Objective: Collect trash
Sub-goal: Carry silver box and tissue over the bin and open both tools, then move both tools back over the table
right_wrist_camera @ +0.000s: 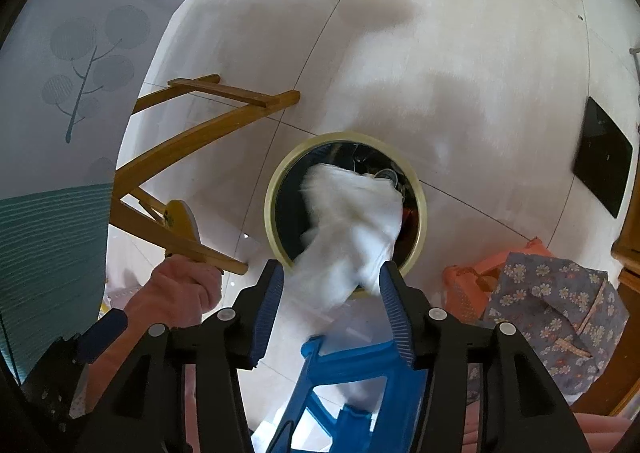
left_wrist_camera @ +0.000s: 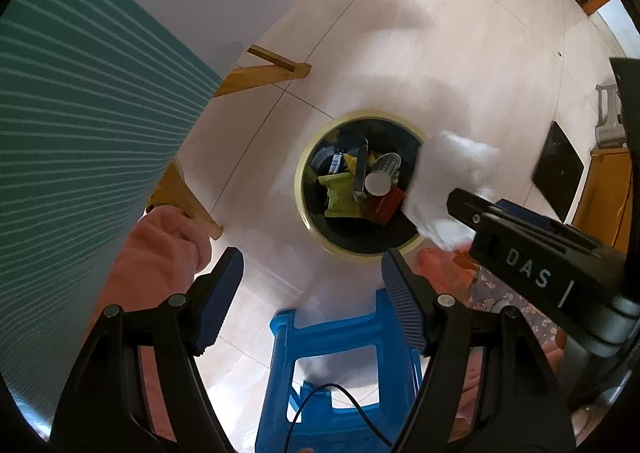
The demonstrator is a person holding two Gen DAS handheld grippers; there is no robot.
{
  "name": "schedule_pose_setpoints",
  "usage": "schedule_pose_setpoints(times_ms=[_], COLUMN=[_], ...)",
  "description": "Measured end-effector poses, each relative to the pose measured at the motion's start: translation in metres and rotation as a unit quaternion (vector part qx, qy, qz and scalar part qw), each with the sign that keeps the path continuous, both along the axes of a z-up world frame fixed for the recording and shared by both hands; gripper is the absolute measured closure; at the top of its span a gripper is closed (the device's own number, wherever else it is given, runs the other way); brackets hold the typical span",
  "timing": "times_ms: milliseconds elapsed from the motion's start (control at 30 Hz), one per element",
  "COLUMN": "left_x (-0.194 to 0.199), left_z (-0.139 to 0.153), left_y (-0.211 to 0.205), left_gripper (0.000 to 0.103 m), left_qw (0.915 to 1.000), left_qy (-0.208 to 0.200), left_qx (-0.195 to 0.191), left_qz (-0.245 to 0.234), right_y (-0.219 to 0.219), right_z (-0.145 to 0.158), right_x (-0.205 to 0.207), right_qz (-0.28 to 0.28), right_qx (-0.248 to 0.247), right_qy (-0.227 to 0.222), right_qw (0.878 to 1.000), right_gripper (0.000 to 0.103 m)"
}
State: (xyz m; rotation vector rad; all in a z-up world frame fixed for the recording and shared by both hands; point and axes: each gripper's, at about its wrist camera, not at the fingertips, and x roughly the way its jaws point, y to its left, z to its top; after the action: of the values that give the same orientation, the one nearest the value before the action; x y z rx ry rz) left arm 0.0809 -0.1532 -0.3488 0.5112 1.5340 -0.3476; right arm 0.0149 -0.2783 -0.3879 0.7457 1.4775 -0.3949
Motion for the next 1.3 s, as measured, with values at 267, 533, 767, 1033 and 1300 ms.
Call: schedule_pose_setpoints(times_ms=[267,533,767,1033,1300], left_x=[0.001,-0.001,-0.013,-0.031,-0.04], left_z=[0.004,0.015,0.036,0.071,0.124], left_y=[-0.001,0.003,0.005,0.018,0.051], left_gripper=[0.034,0.034,0.034,0.034,0.034], left_qw=[1.0,0.9999,0.9994,0.9965,0.9906], left_qy=[0.0,0.004,-0.012,-0.043,-0.076], left_qx=[-0.003,-0.008,-0.021,-0.032,-0.077], left_qz=[-0.004,-0.007,-0.026,-0.065,-0.083], right_y=[-0.003,-0.004,0.0,0.017,0.041], right_z=[0.002,0.019,0.04,0.075,0.132], right_x=[0.001,-0.004,-0.019,-0.034,-0.044], right_qz=[-0.004,0.002,0.009,0.012,0.024], right_qx=[0.006,-0.016,-0.033,-0.033,-0.04], right_qy=[0.0,-0.005,0.004,-0.01,-0.056], right_qw=[1.0,1.0,0.999,0.999,0.997], right_gripper=[0.048,0.048,0.048,0.048,0.048])
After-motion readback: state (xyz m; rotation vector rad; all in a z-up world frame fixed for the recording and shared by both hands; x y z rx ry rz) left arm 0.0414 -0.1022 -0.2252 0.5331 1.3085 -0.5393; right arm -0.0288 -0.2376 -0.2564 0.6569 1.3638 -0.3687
